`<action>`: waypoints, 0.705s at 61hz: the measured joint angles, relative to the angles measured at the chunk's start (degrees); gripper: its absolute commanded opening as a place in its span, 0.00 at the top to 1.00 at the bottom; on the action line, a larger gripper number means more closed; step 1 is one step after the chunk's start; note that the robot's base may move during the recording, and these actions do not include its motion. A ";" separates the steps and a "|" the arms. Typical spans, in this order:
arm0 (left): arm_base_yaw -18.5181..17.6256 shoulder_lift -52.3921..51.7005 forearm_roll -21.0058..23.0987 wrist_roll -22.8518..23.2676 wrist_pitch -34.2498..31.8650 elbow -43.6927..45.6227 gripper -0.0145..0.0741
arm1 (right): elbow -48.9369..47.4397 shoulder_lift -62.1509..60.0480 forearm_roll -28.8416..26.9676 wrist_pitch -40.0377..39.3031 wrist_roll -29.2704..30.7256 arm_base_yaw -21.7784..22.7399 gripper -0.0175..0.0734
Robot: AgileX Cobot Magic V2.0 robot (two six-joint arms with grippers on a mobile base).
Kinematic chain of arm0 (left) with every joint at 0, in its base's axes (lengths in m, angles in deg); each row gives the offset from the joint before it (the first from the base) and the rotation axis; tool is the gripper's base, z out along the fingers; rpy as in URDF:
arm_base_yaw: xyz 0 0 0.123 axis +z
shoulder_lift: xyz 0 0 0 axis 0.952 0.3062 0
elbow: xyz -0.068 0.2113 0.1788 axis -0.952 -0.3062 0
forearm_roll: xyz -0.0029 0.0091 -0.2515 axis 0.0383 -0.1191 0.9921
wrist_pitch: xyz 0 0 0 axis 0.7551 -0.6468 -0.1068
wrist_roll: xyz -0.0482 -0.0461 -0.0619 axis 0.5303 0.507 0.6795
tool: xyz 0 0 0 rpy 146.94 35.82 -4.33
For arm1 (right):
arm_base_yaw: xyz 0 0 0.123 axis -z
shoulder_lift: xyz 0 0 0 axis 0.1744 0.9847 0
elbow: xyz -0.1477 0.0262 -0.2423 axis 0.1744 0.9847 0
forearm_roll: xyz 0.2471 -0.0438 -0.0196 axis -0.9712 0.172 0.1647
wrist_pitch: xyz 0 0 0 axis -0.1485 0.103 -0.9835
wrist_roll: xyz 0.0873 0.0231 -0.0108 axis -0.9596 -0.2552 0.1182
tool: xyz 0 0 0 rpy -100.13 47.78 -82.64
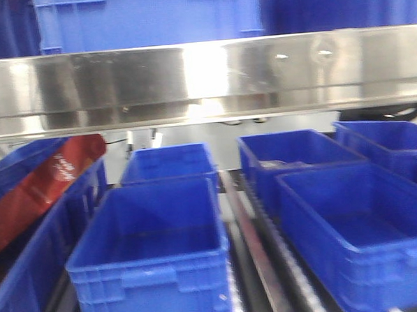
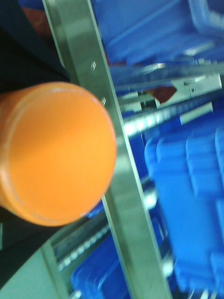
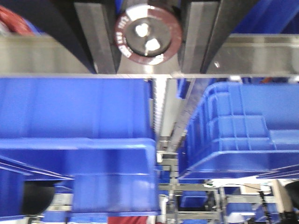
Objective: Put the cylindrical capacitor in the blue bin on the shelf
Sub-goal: 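Approach the shelf and position both grippers over blue bins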
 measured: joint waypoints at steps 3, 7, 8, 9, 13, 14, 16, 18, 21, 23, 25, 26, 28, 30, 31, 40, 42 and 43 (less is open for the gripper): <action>0.00 0.00 -0.11 0.00 0.00 0.00 0.96 | 0.00 0.00 0.00 0.00 0.00 0.00 0.99; 0.00 0.00 -0.21 0.00 0.00 0.00 0.96 | 0.00 0.00 0.00 0.00 -0.11 0.00 0.99; 0.00 0.00 -0.22 0.00 0.00 0.00 0.96 | 0.00 0.00 0.00 0.00 -0.11 0.00 0.99; 0.00 0.00 -0.22 0.00 0.00 0.00 0.96 | 0.00 0.00 0.00 0.00 -0.11 0.00 0.99; 0.00 0.00 -0.22 0.00 0.00 0.00 0.96 | 0.00 0.00 0.00 0.00 -0.11 0.00 0.99; 0.00 0.00 -0.22 0.00 0.00 0.00 0.96 | 0.00 0.00 0.00 0.00 -0.11 0.00 0.99; 0.00 0.00 -0.22 0.00 0.00 0.00 0.96 | 0.00 0.00 0.00 0.00 -0.11 0.00 0.99; 0.00 0.00 -0.22 0.00 0.00 0.00 0.96 | 0.00 0.00 0.00 0.00 -0.11 0.00 0.99; 0.00 0.00 -0.22 0.00 0.00 0.00 0.96 | 0.00 0.00 0.00 0.00 -0.11 0.00 0.99; 0.00 0.00 -0.22 0.00 0.00 0.00 0.96 | 0.00 0.00 0.00 0.00 -0.11 0.00 0.99; 0.00 0.00 -0.22 0.00 0.00 0.00 0.96 | 0.00 0.00 0.00 0.00 -0.11 0.00 0.99; 0.00 0.00 -0.22 0.00 0.00 0.00 0.96 | 0.00 0.00 0.00 0.00 -0.11 0.00 0.99; 0.00 0.00 -0.22 0.00 0.00 0.00 0.96 | 0.00 0.00 0.00 0.00 -0.11 0.00 0.99; 0.00 0.00 -0.22 0.00 0.00 0.00 0.96 | 0.00 0.00 0.00 0.00 -0.11 0.00 0.99; 0.00 0.00 -0.22 0.00 0.00 0.00 0.96 | 0.00 0.00 0.00 0.00 -0.11 0.00 0.99; 0.00 0.00 -0.22 0.00 0.00 0.00 0.96 | 0.00 0.00 0.00 0.00 -0.11 0.00 0.99; 0.00 0.00 -0.22 0.00 0.00 0.00 0.96 | 0.00 0.00 0.00 0.00 -0.11 0.00 0.99; 0.00 0.00 -0.22 0.00 0.00 0.00 0.96 | 0.00 0.00 0.00 0.00 -0.11 0.00 0.99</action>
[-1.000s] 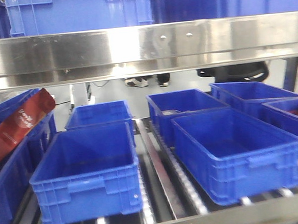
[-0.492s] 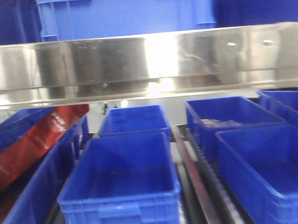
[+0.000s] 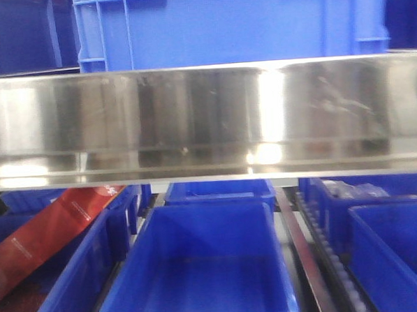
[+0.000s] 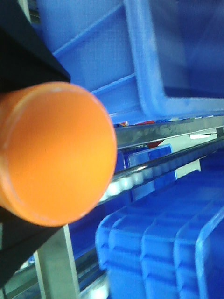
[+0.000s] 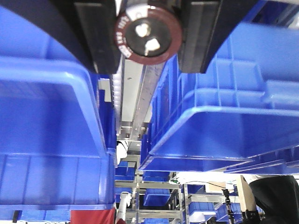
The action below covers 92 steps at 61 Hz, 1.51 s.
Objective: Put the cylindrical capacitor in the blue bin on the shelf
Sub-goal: 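Approach the shelf and position both grippers over blue bins, then open the left gripper to drop the orange cylinder into a blue bin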
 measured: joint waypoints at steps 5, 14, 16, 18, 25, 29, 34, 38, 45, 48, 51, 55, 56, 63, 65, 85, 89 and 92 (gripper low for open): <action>0.00 0.00 0.00 0.00 0.00 0.00 0.96 | 0.00 0.00 0.00 0.00 0.00 0.00 0.99; 0.00 0.00 0.00 0.00 0.00 0.00 0.96 | 0.00 0.00 0.00 0.00 0.00 0.00 0.99; 0.00 0.00 0.00 0.00 0.00 0.00 0.96 | 0.00 0.00 0.00 0.00 0.00 0.00 0.99; 0.00 0.00 0.00 0.00 0.00 0.00 0.96 | 0.00 0.00 0.00 0.00 0.00 0.00 0.99; 0.00 0.00 0.00 0.00 0.00 0.00 0.96 | 0.00 0.00 0.00 0.00 0.00 0.00 0.99; 0.00 0.00 0.00 0.00 0.00 0.00 0.96 | 0.00 0.00 0.00 0.00 0.00 0.00 0.99; 0.00 0.00 0.00 0.00 0.00 0.00 0.96 | 0.00 0.00 0.00 0.00 0.00 0.00 0.99; 0.00 0.00 0.00 0.00 0.00 0.00 0.96 | 0.00 0.00 0.00 0.00 0.00 0.00 0.99; 0.00 0.00 0.00 0.00 0.00 0.00 0.96 | 0.00 0.00 0.00 0.00 0.10 0.00 0.99; 0.00 0.00 0.00 0.00 0.00 0.00 0.96 | 0.00 0.00 0.00 0.00 0.10 0.00 0.99; 0.00 0.00 0.00 0.00 0.00 0.00 0.96 | 0.00 0.00 0.00 0.00 0.10 0.00 0.99; 0.00 0.00 0.00 0.00 0.00 0.00 0.96 | 0.00 0.00 0.00 0.00 0.10 0.00 0.99; 0.00 0.00 0.00 0.00 0.00 0.00 0.96 | 0.00 0.00 0.00 0.00 0.10 0.00 0.99; 0.00 0.00 0.00 0.00 0.00 0.00 0.96 | 0.00 0.00 0.00 0.00 0.10 0.00 0.99; 0.00 0.00 0.00 0.00 0.00 0.00 0.96 | 0.00 0.00 0.00 0.00 0.00 0.00 0.99; 0.00 0.00 0.00 0.00 -0.24 0.00 0.96 | 0.00 0.00 0.00 0.00 0.00 0.00 0.99; 0.00 0.00 0.00 0.00 -1.21 0.00 0.96 | 0.00 0.00 0.00 0.00 0.00 0.00 0.99; 0.00 0.00 0.00 0.00 -1.71 0.00 0.96 | 0.00 0.00 0.00 0.00 0.00 0.00 0.99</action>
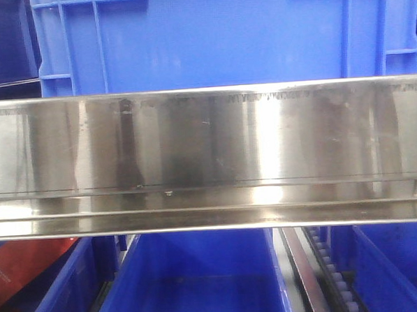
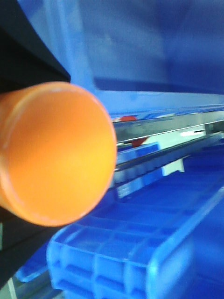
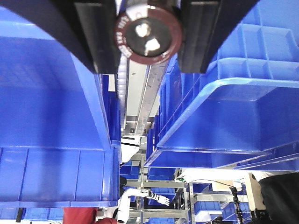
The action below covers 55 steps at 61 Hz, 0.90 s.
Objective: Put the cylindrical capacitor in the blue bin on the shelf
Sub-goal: 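Open the left gripper to drop the orange cylinder into a blue bin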
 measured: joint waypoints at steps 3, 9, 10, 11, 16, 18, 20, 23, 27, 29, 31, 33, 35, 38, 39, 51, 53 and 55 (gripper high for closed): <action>0.00 0.00 0.00 0.00 -0.65 0.00 0.96 | 0.00 0.00 0.00 0.00 0.00 0.00 0.99; 0.00 0.00 0.00 0.00 -2.25 0.00 0.96 | 0.00 0.00 0.00 0.00 0.00 0.00 0.99; 0.00 0.00 0.00 0.00 -2.42 0.00 0.96 | 0.00 0.00 0.00 0.00 0.00 0.00 0.99; 0.00 0.00 0.00 0.00 -2.69 0.00 0.96 | 0.00 0.00 0.00 0.00 0.00 0.00 0.99; 0.00 0.00 0.00 0.00 -3.38 0.00 0.96 | 0.00 0.00 0.00 0.00 0.00 0.00 0.99; 0.00 0.00 0.00 0.00 -3.52 0.00 0.96 | 0.00 0.00 0.00 0.00 0.00 0.00 0.99; 0.00 0.00 0.00 0.00 -4.01 0.00 0.96 | 0.00 0.00 0.00 0.00 0.00 0.00 0.99; 0.00 0.00 0.00 0.00 -4.79 0.00 0.96 | 0.00 0.00 0.00 0.00 0.00 0.00 0.99; 0.00 0.11 0.52 0.00 -5.86 0.27 0.96 | 0.00 0.00 0.00 0.00 0.00 0.00 0.99; 0.00 0.48 0.97 0.00 -6.01 0.80 0.96 | 0.00 0.00 0.00 0.00 0.00 0.00 0.99; -0.13 1.12 1.53 0.00 -6.01 1.70 0.96 | 0.00 0.00 0.00 0.00 0.00 0.00 0.99; -0.54 1.88 1.86 0.00 -6.01 2.63 0.96 | 0.00 0.00 0.00 0.00 0.00 0.00 0.99; -1.38 2.85 1.86 0.00 -6.01 4.11 0.96 | 0.00 0.00 0.00 0.00 0.00 0.00 0.99; -3.18 5.38 2.25 0.00 -6.01 6.64 0.96 | 0.00 0.00 0.00 0.00 0.00 0.00 0.99; -3.79 6.13 2.25 0.00 -6.01 7.45 0.96 | 0.00 0.00 0.00 0.00 0.00 0.00 0.99; -13.41 20.03 2.62 0.00 -5.53 22.52 0.96 | 0.00 0.00 0.00 0.00 0.00 0.00 0.99; -14.59 22.51 2.62 0.00 -5.39 24.97 0.96 | 0.00 0.00 0.00 0.00 0.00 0.00 0.99; -15.94 25.62 2.62 0.00 -5.07 28.03 0.96 | 0.00 0.00 0.00 0.00 0.00 0.00 0.99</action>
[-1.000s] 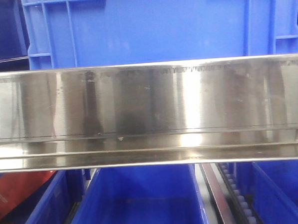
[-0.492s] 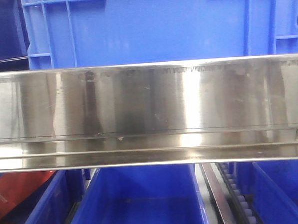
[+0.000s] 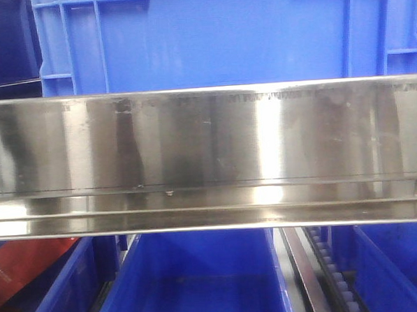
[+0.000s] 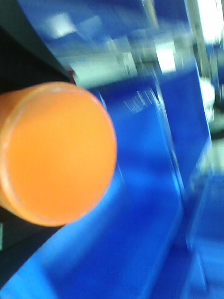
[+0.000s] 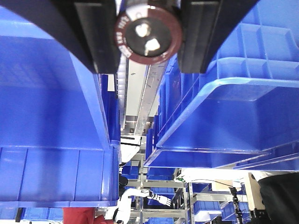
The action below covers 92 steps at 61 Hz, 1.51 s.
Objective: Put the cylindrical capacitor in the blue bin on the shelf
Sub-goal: 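Open the left gripper to drop the orange cylinder into a blue bin, then open the right gripper to drop the capacitor into a blue bin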
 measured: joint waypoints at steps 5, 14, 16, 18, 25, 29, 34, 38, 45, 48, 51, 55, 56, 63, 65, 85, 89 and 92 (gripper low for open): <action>-2.50 6.71 0.10 0.00 0.69 6.59 0.96 | 0.00 0.00 0.00 0.00 0.00 0.00 0.99; -5.55 17.75 0.31 0.00 1.32 16.82 0.96 | 0.00 0.00 0.00 0.00 0.00 0.00 0.99; -5.96 20.30 0.31 0.00 1.50 18.86 0.96 | 0.00 0.00 0.00 0.00 0.00 0.00 0.99; -6.40 22.73 0.31 0.00 1.80 20.62 0.96 | 0.00 0.00 0.00 0.00 0.00 0.00 0.99; -6.80 29.04 0.71 0.00 2.72 23.89 0.93 | 0.00 0.00 -0.11 0.00 0.00 0.00 0.99; -6.80 32.04 1.09 0.00 2.84 24.45 0.86 | 0.00 0.00 -0.11 0.00 0.00 0.00 0.99; -6.80 35.06 1.35 0.00 3.52 24.56 0.73 | 0.00 0.00 -0.11 0.00 0.00 0.00 0.99; -6.80 37.23 1.35 0.00 4.37 24.56 0.57 | 0.00 0.00 -0.11 0.00 0.00 0.00 0.99; -6.90 39.29 1.58 0.00 5.38 24.56 0.33 | 0.00 0.00 -0.11 0.00 0.00 0.00 0.99; -7.00 39.65 1.69 0.00 5.50 24.56 0.23 | 0.00 0.00 -0.11 0.00 0.00 0.00 0.99; -7.01 39.78 1.80 0.00 5.50 24.56 0.18 | 0.00 0.00 -0.11 0.00 0.00 0.00 0.99; -7.01 39.78 1.80 0.00 5.50 24.83 0.14 | 0.00 0.00 -0.11 0.00 0.00 0.00 0.99; -7.01 39.78 1.80 0.00 5.67 24.96 0.14 | 0.00 0.00 -0.11 0.00 0.00 0.00 0.99; -7.01 39.37 1.80 0.00 7.11 26.05 0.17 | 0.00 0.00 -0.11 0.00 0.00 0.00 0.99; -7.01 39.00 1.80 0.00 7.71 26.32 0.19 | 0.00 0.00 -0.11 0.00 0.00 0.00 0.99; -6.71 28.68 1.45 0.00 14.02 26.88 0.77 | 0.00 0.12 -0.11 2.70 0.00 0.00 0.99; -6.06 25.96 0.89 0.00 15.26 26.60 0.88 | 0.00 0.20 -0.11 2.96 0.00 0.00 0.99; -5.39 23.50 0.64 0.00 15.72 25.52 0.96 | 0.00 0.20 -0.11 2.96 0.00 0.00 0.99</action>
